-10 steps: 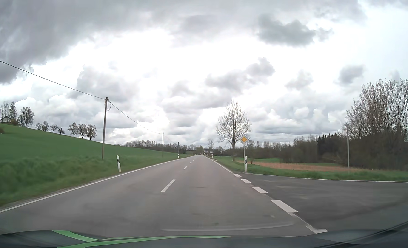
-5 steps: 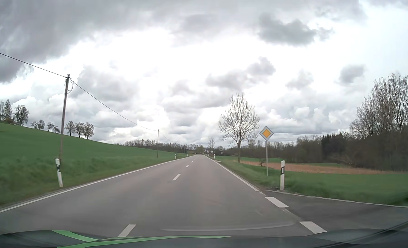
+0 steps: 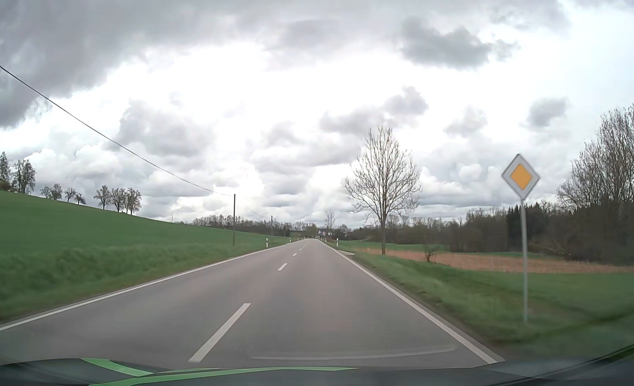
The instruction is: Follow the waypoints while adhering to traffic rules and regulations
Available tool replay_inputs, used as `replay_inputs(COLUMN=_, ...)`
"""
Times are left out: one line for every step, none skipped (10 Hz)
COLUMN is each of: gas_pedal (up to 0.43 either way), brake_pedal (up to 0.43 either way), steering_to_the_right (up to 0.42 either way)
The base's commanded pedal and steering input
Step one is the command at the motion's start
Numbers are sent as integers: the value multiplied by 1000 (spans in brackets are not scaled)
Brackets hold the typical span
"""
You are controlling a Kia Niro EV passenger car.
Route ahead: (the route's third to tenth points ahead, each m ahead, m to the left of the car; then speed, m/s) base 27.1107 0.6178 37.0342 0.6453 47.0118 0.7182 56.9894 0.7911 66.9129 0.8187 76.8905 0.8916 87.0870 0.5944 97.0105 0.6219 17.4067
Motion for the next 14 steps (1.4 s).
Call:
replay_inputs(gas_pedal=350, brake_pedal=0, steering_to_the_right=-3)
replay_inputs(gas_pedal=331, brake_pedal=0, steering_to_the_right=-3)
replay_inputs(gas_pedal=319, brake_pedal=0, steering_to_the_right=-3)
replay_inputs(gas_pedal=299, brake_pedal=0, steering_to_the_right=-3)
replay_inputs(gas_pedal=287, brake_pedal=0, steering_to_the_right=-3)
replay_inputs(gas_pedal=280, brake_pedal=0, steering_to_the_right=-2)
replay_inputs(gas_pedal=268, brake_pedal=0, steering_to_the_right=-2)
replay_inputs(gas_pedal=268, brake_pedal=0, steering_to_the_right=-2)
replay_inputs(gas_pedal=260, brake_pedal=0, steering_to_the_right=-2)
replay_inputs(gas_pedal=260, brake_pedal=0, steering_to_the_right=-2)
replay_inputs(gas_pedal=260, brake_pedal=0, steering_to_the_right=-2)
replay_inputs(gas_pedal=260, brake_pedal=0, steering_to_the_right=-2)
replay_inputs(gas_pedal=260, brake_pedal=0, steering_to_the_right=-2)
replay_inputs(gas_pedal=260, brake_pedal=0, steering_to_the_right=-2)
